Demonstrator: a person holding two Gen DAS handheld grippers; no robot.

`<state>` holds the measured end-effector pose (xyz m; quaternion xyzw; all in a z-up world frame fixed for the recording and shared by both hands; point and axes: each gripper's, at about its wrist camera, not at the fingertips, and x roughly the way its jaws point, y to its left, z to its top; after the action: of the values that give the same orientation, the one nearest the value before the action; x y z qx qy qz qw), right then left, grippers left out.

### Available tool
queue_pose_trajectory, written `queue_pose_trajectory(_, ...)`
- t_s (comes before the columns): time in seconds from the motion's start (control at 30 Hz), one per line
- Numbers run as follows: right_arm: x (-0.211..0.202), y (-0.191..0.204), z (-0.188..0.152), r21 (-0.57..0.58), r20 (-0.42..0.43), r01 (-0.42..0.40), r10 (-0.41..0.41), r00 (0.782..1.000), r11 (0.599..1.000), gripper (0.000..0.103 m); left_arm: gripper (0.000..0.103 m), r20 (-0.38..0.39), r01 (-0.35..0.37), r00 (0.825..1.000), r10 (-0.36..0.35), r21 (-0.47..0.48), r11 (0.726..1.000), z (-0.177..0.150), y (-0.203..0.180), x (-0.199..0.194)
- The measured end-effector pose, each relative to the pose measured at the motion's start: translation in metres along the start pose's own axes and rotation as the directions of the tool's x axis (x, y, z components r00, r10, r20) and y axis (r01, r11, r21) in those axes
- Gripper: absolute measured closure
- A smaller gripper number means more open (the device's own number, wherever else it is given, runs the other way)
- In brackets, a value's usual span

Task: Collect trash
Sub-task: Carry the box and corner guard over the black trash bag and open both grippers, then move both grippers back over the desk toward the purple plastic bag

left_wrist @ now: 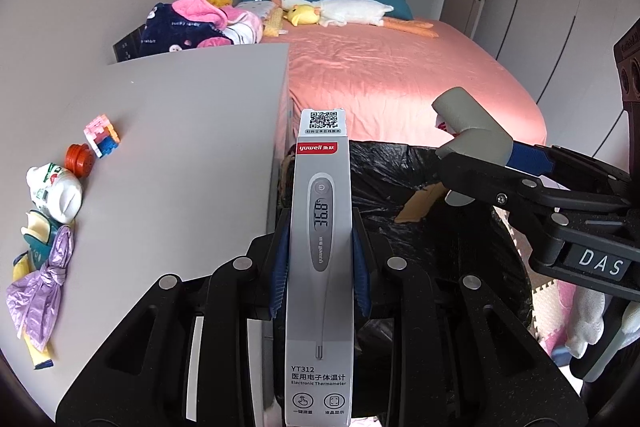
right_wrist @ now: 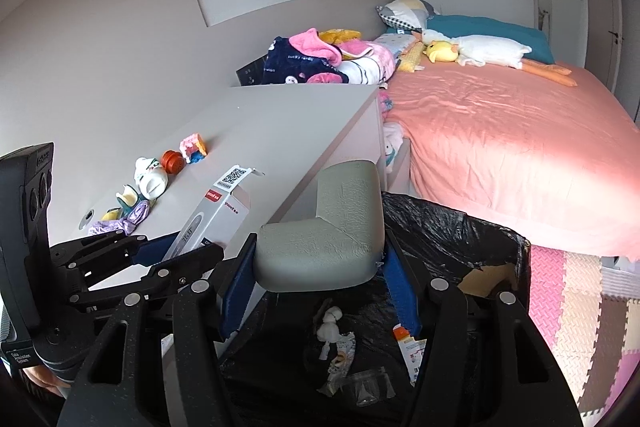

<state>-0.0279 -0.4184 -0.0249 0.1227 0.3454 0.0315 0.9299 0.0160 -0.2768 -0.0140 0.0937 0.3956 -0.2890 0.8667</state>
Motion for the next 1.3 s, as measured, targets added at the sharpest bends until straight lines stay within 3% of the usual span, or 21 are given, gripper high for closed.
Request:
queue_pose_trajectory(0.37,-0.011,-0.032,-0.001,0.08,0.018,0.036,-0.038,0.999,0.996,0.042,0.075,-0.06,0.073,0.996,-0.071,0.034,0.997,-0.004,-0.022,0.019)
queue_pose_trajectory(0.4,-0.012,-0.036,-0.001,0.096,0.019,0.038,-0.04,0.999,0.995,0.041,0.062,-0.083,0.088,0.993,-0.085,0.043,0.995,-0.005,-0.025,0.023)
queue_pose_trajectory(0.43,-0.013,-0.041,0.0,0.123,0.017,0.054,-0.057,0.998,0.991,0.031,0.043,-0.112,0.084,0.991,-0.078,0.048,0.995,-0.006,-0.027,0.026)
queue_pose_trajectory(0.47,-0.015,-0.044,0.0,0.149,0.021,0.08,-0.084,0.996,0.986,0.022,0.006,-0.124,0.056,0.991,-0.049,0.052,0.997,-0.007,-0.029,0.027)
queue_pose_trajectory(0.5,-0.018,-0.048,0.0,0.173,0.04,0.104,-0.112,0.993,0.98,0.014,0.006,-0.11,0.037,0.994,-0.03,0.062,0.997,-0.008,-0.03,0.027)
queue_pose_trajectory(0.6,-0.022,-0.055,0.001,0.19,0.058,0.119,-0.132,0.99,0.975,0.014,0.006,-0.102,0.03,0.995,-0.02,0.092,0.995,-0.009,-0.032,0.026)
queue_pose_trajectory(0.77,-0.019,-0.056,0.001,0.185,0.058,0.117,-0.129,0.99,0.976,0.014,0.006,-0.084,0.023,0.996,-0.018,0.062,0.998,-0.006,-0.02,0.022)
queue_pose_trajectory(1.3,0.004,-0.022,-0.002,0.116,0.013,0.071,-0.073,0.997,0.991,0.014,0.006,-0.088,-0.037,0.995,0.039,0.014,0.999,-0.015,0.01,0.014)
